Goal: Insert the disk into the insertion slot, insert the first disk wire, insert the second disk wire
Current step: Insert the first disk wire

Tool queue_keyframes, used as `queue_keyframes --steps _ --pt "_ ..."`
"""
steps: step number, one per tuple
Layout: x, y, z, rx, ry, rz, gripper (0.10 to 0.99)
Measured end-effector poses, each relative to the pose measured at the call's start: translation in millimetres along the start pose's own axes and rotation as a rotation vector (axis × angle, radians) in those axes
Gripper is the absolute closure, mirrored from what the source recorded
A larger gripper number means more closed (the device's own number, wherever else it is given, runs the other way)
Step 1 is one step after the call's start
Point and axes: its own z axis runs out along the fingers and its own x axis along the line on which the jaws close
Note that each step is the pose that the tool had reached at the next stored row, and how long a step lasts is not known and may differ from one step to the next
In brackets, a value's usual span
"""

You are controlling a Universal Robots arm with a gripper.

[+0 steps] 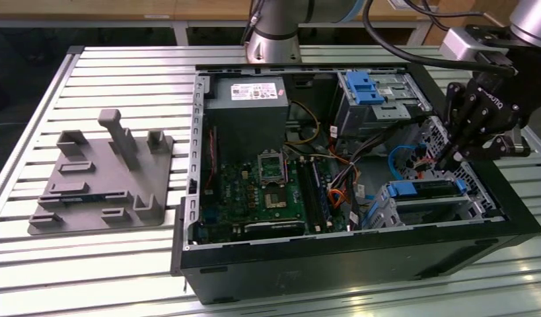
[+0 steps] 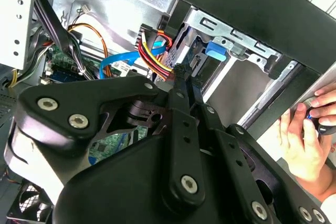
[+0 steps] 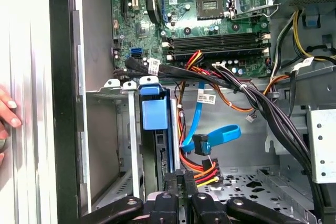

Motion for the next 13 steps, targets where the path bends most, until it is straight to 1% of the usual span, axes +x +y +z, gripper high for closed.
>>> queue_keyframes --steps 2,6,10,13 --pt "0.0 0.0 0.3 -0.002 0.0002 0.000 0.925" --pt "0.0 -0.1 0.3 -0.002 0.0002 0.000 0.925" --pt "-0.2 -1.9 0.6 -0.002 0.0003 -0.002 0.925" --pt "-0.2 -1.9 0.8 -0.001 0.0011 -0.014 0.925"
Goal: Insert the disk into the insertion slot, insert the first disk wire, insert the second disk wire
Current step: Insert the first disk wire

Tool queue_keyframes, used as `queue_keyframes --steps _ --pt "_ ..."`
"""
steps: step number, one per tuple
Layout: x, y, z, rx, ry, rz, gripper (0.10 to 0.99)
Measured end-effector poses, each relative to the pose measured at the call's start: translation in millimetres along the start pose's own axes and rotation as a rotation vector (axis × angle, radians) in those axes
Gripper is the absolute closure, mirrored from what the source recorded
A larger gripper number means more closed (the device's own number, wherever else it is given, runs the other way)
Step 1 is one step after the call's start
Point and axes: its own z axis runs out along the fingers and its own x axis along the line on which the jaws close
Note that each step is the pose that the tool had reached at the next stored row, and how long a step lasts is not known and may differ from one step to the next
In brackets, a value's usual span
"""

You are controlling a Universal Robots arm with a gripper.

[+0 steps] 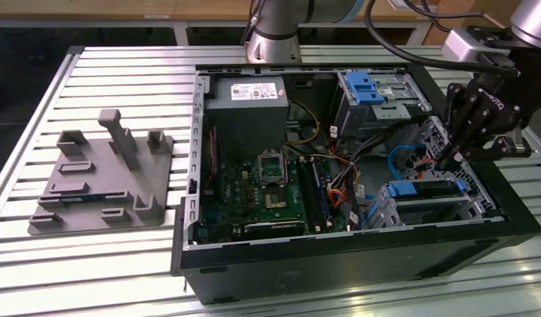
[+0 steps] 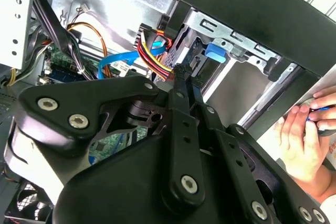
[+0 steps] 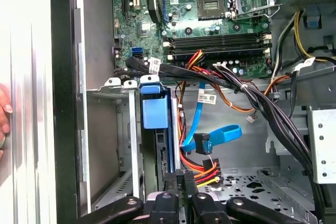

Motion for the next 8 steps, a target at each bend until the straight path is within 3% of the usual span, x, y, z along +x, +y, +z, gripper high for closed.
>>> queue_keyframes --steps 8 --pt "0.0 0.0 0.3 0.001 0.0007 -0.017 0.925"
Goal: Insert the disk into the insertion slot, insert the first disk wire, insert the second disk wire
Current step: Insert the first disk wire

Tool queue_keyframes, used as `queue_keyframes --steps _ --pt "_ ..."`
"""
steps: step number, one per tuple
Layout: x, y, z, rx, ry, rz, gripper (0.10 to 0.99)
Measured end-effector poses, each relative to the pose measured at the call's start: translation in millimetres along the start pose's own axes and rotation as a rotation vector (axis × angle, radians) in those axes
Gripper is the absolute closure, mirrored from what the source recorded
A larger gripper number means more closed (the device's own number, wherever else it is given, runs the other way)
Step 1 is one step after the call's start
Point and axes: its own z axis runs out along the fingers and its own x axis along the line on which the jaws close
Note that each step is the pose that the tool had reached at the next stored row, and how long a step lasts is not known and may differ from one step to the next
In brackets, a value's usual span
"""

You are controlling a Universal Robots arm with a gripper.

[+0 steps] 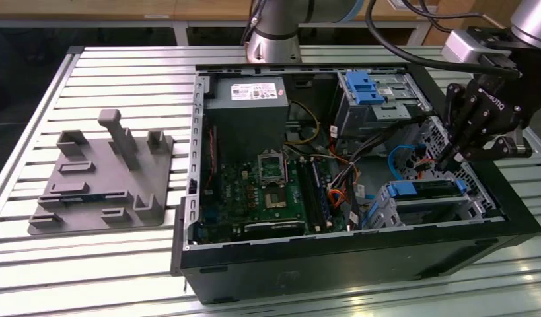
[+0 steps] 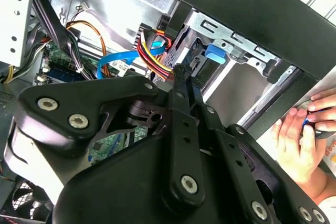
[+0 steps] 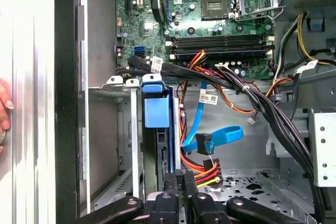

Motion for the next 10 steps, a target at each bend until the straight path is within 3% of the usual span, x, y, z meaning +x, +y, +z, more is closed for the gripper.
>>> queue_keyframes --steps 10 --pt "5.3 -0.3 1.8 0.000 0.0000 0.000 0.925"
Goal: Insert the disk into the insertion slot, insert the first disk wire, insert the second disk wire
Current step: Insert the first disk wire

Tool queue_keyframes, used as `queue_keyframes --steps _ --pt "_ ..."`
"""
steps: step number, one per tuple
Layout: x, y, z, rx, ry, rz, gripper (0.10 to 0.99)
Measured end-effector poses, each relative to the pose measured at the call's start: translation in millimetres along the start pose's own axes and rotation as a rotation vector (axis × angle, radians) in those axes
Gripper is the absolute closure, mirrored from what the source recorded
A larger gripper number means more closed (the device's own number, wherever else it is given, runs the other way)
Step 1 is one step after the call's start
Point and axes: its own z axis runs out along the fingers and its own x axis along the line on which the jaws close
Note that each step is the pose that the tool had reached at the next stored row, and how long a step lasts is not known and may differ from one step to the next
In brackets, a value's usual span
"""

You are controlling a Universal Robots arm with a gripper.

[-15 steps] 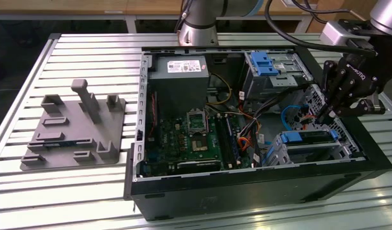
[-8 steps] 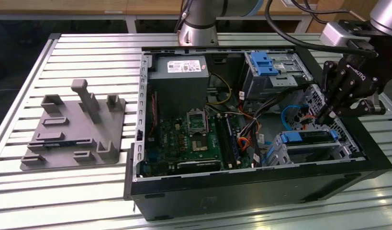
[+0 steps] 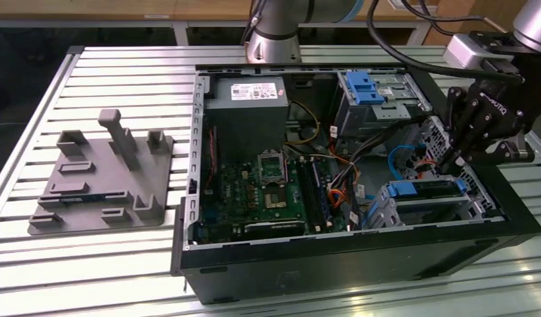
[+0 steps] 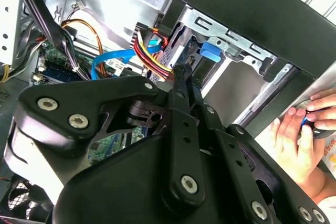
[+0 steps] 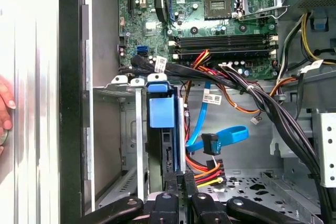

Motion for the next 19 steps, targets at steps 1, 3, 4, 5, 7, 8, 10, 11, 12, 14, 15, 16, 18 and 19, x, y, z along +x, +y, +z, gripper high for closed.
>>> queue_keyframes --steps 1,3,4,5,7,8,10,11,12,14,15,16,18,19 --pt "0.6 -0.1 0.2 0.000 0.0000 0.000 0.925" --pt "1.9 -0.1 0.7 0.000 0.0000 0.000 0.925" --pt "2.4 -0.2 1.0 0.000 0.0001 0.000 0.925" --pt "2.8 -0.2 1.4 0.000 -0.0001 0.000 0.925" --pt "3.4 -0.3 2.2 0.000 -0.0002 0.000 0.925" --pt "3.7 -0.3 2.6 0.000 -0.0001 0.000 0.925" --pt "4.2 -0.4 3.4 0.000 0.0001 0.000 0.925" --pt "4.4 -0.4 3.7 0.000 0.0000 0.000 0.925" --pt "4.6 -0.5 4.0 0.000 0.0000 0.000 0.925" --pt "5.0 -0.5 4.6 0.000 0.0001 0.000 0.925" --pt "5.1 -0.5 4.7 0.000 0.0002 0.000 0.925" --pt "5.1 -0.6 5.0 0.000 0.0003 0.000 0.925" --pt "5.2 -0.6 5.6 0.000 0.0000 0.000 0.925" --pt "5.3 -0.6 5.8 0.000 0.0001 0.000 0.925"
